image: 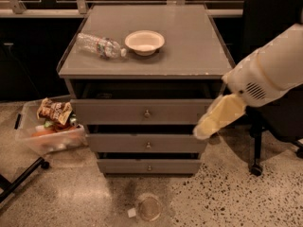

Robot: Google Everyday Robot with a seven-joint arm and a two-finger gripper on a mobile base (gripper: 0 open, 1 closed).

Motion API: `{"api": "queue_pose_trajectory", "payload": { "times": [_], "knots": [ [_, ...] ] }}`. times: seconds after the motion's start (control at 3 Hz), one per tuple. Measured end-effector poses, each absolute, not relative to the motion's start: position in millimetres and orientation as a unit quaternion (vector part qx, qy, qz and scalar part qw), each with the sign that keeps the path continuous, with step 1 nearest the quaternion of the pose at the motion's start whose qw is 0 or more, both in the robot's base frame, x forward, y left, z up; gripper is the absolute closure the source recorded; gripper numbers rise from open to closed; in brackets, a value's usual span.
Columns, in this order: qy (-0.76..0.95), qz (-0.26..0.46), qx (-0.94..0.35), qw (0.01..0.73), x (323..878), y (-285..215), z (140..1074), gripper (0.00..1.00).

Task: Open bottom drawer

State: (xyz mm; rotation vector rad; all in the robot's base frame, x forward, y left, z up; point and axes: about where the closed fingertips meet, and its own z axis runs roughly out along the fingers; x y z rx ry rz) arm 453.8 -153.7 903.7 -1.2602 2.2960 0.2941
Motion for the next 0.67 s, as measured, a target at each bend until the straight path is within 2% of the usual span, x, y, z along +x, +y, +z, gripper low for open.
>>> {"api": "queue_pose_trajectory", "payload": {
  "times": [0.33,0.67],
  "knots": [
    [0.87,0.121,-0.408,0.251,454.4,-110.3,858.7,0.0],
    [0.884,0.124,-0.362,0.267,463.4,-109.1,851.0,0.0]
  ]
}}
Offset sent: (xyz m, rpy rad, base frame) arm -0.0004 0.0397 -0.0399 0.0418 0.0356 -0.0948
